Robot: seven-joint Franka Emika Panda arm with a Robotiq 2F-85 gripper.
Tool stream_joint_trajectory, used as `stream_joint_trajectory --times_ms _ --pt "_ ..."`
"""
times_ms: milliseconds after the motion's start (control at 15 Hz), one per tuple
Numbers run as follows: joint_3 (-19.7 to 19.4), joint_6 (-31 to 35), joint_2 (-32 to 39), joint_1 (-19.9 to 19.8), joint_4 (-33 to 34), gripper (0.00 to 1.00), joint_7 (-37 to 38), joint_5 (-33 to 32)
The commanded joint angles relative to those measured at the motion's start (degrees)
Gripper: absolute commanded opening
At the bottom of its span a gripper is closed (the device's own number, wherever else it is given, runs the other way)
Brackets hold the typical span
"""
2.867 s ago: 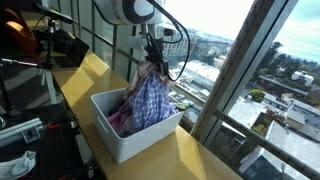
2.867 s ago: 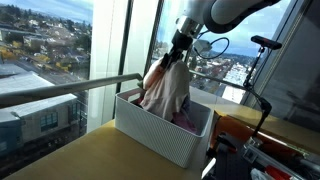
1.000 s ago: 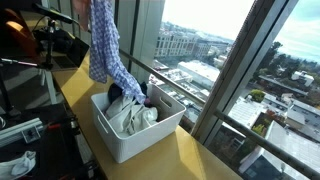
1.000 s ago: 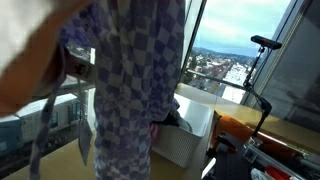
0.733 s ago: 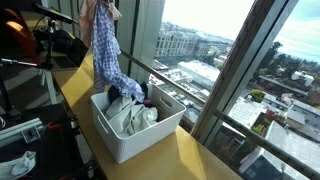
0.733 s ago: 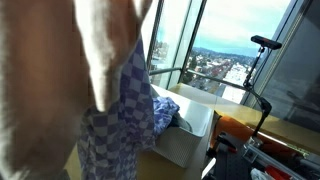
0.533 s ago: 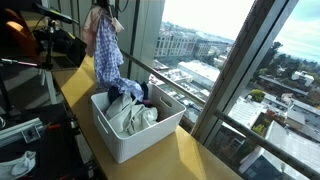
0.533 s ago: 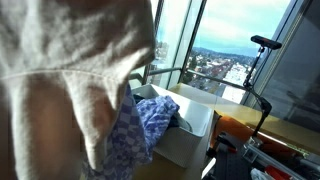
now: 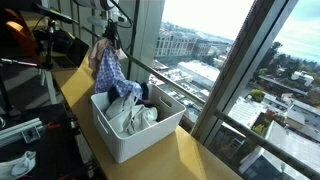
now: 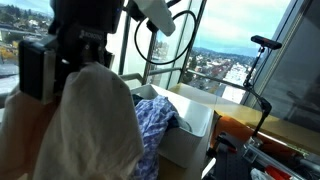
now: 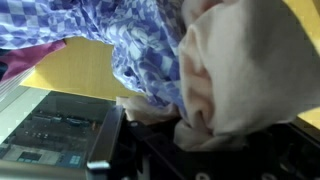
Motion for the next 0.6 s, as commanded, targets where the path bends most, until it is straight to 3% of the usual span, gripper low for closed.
stream_joint_trajectory --times_ms 0,533 --pt "-4.2 8.4 -1.1 1.6 -9.9 0.0 -3.3 5.3" --pt "-6.9 25.1 8.9 6.7 -20.3 0.0 -6.7 7.6"
